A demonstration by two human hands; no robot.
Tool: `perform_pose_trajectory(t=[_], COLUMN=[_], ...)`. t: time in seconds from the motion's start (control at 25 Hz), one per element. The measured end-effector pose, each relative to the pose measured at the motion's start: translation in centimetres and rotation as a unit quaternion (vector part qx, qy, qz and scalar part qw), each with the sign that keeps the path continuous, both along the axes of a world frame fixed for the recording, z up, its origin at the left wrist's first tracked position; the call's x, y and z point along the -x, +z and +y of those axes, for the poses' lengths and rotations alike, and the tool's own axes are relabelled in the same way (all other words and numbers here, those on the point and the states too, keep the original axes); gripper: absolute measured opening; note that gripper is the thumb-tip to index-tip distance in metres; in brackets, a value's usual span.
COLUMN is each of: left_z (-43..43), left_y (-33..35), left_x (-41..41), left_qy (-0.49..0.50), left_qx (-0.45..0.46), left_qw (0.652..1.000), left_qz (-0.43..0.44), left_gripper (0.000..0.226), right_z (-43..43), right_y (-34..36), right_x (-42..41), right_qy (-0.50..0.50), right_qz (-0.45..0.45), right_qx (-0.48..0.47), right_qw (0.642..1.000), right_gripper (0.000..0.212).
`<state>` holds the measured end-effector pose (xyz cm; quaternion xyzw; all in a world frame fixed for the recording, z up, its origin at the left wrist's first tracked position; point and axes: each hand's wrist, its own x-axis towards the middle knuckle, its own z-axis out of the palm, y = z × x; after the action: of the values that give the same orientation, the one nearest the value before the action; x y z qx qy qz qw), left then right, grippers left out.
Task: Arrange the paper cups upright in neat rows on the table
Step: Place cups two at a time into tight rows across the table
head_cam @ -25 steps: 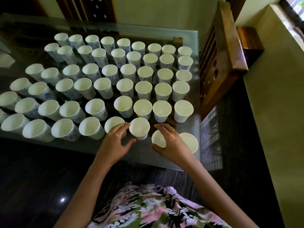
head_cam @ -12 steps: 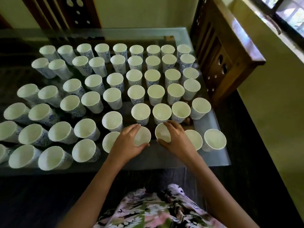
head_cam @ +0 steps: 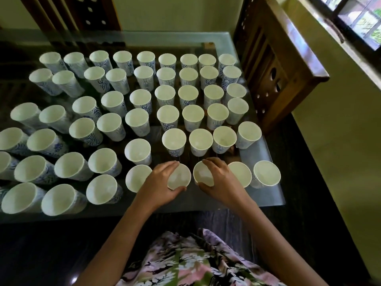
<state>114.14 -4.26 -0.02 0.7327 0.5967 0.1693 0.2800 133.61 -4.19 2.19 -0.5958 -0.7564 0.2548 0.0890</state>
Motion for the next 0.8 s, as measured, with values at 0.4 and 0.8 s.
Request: perform_pose_trajectory(t=[0.4,0.8], left_z=[-0.8,1.2], left_y=[0.2,1.8], left_x=[-0.2,-2.5], left_qy=[-0.009,-0.022], left_qx=[0.003,-0.016], left_qw=[1.000,1.000], left_qz=[-0.007,-0.014], left_gripper=[0.073,0.067], right_z=[-1.0,1.3], right_y=[0.3,0.5], right_x=[-0.4,-3.2], right_qy=[0.013,-0.058], right_qz=[0.007,0.039], right_qx=[0.017,-0.038], right_qw=[1.000,0.997], right_gripper=[0.071,0.058])
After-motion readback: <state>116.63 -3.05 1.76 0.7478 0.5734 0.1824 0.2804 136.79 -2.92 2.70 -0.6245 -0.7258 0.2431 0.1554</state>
